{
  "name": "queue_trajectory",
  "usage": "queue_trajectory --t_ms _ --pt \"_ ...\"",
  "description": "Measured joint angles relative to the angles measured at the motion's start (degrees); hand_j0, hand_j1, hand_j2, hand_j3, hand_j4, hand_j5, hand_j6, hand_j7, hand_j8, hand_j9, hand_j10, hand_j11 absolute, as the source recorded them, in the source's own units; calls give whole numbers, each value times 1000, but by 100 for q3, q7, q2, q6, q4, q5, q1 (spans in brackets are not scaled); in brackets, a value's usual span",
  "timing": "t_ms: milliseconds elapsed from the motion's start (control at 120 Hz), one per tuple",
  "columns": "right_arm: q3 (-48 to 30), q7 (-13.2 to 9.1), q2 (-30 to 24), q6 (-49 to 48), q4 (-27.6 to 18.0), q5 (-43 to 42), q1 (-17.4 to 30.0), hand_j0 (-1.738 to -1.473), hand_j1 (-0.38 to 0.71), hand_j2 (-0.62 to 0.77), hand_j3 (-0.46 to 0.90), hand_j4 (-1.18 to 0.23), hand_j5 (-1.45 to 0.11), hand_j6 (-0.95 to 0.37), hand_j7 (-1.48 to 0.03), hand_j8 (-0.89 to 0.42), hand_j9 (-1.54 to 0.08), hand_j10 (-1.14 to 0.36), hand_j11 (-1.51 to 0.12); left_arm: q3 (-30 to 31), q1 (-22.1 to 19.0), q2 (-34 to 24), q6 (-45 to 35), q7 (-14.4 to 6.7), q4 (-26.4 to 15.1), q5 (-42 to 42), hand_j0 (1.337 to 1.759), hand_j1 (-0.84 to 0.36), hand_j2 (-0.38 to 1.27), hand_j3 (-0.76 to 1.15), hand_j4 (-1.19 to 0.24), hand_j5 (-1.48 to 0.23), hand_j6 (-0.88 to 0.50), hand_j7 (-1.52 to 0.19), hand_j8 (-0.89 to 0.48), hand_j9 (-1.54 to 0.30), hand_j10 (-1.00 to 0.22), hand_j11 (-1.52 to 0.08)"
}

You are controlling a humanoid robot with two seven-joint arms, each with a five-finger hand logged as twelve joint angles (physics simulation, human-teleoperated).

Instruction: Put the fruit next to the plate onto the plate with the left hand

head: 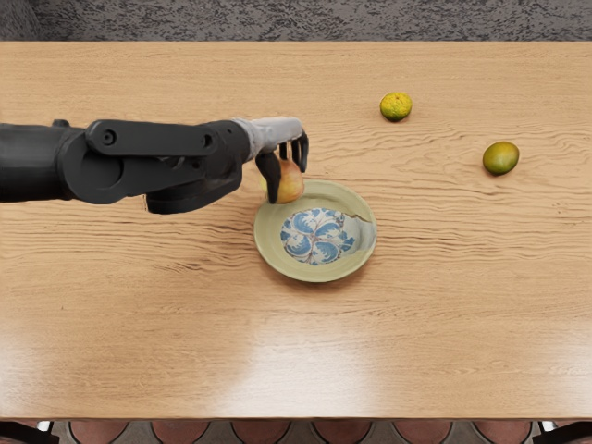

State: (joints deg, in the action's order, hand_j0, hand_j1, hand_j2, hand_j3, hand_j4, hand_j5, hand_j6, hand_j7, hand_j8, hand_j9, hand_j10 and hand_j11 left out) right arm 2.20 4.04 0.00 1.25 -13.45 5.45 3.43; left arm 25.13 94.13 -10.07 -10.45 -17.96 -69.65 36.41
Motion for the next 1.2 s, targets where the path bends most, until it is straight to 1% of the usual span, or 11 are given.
queue_trajectory --t_ms 100,158,233,325,550,617,700,792,883,1050,1200 --pt "0 0 0 -1 0 0 0 -1658 -311 -6 0 -32 -42 -32 -42 -32 -42 -32 -42 -6 26 118 -3 -22 -20 -92 1656 -354 755 0 -692 -1064 -412 -1011 -396 -985 -746 -986" --pt "0 0 0 0 0 0 0 -1658 -311 -6 0 -32 -41 -32 -41 -32 -41 -32 -41 -9 34 168 -27 -28 -19 -104 1657 -345 724 0 -649 -976 -425 -933 -412 -910 -693 -910" --pt "0 0 0 -1 0 0 0 -1658 -311 -6 0 -32 -41 -32 -41 -32 -41 -32 -41 -15 35 225 -6 -26 -16 -108 1657 -227 518 0 -529 -779 -374 -750 -365 -733 -559 -734" --pt "0 0 0 0 0 0 0 -1658 -311 -6 0 -32 -41 -32 -41 -32 -41 -32 -41 -33 3 217 8 -25 -11 -108 1657 -127 349 0 -428 -615 -329 -596 -324 -586 -448 -586" --pt "0 0 0 1 0 0 0 -1658 -311 -7 0 -32 -42 -32 -42 -32 -42 -32 -42 -141 -82 68 19 -19 17 -322 1658 -9 150 0 -310 -421 -277 -415 -275 -412 -316 -412" --pt "0 0 0 1 0 0 0 -1658 -311 -6 0 -32 -42 -32 -42 -32 -42 -32 -42 -248 -253 -347 26 -19 -15 -836 1658 7 122 0 -293 -395 -270 -390 -268 -387 -298 -387" --pt "0 0 0 -1 0 0 0 -1658 -311 -7 0 -32 -42 -32 -42 -32 -42 -32 -42 -493 -538 -1042 109 -21 -284 -1459 1658 21 99 0 -279 -371 -264 -368 -263 -367 -282 -367" --pt "0 0 0 -1 0 0 0 -1658 -311 -6 0 -32 -41 -32 -41 -32 -41 -32 -41 -730 -763 -2088 693 -25 -635 -2418 1658 32 81 0 -269 -355 -259 -353 -259 -352 -271 -352" --pt "0 0 0 -2 0 0 0 -1658 -311 -7 0 -32 -42 -32 -42 -32 -42 -32 -42 -950 -1011 -2680 1437 -49 -914 -3073 1658 38 70 0 -262 -344 -256 -343 -256 -342 -264 -342" --pt "0 0 0 -1 0 0 0 -1658 -311 -7 0 -32 -42 -32 -42 -32 -42 -32 -42 -1524 -1280 -3370 1919 -60 -1236 -3497 1658 44 59 0 -256 -334 -253 -333 -253 -333 -256 -333" --pt "0 0 0 0 0 0 0 -1658 -311 -6 0 -32 -41 -32 -41 -32 -41 -32 -41 -1717 -1442 -4126 2231 -66 -1381 -3710 1658 47 55 0 -253 -329 -252 -329 -251 -329 -253 -329"
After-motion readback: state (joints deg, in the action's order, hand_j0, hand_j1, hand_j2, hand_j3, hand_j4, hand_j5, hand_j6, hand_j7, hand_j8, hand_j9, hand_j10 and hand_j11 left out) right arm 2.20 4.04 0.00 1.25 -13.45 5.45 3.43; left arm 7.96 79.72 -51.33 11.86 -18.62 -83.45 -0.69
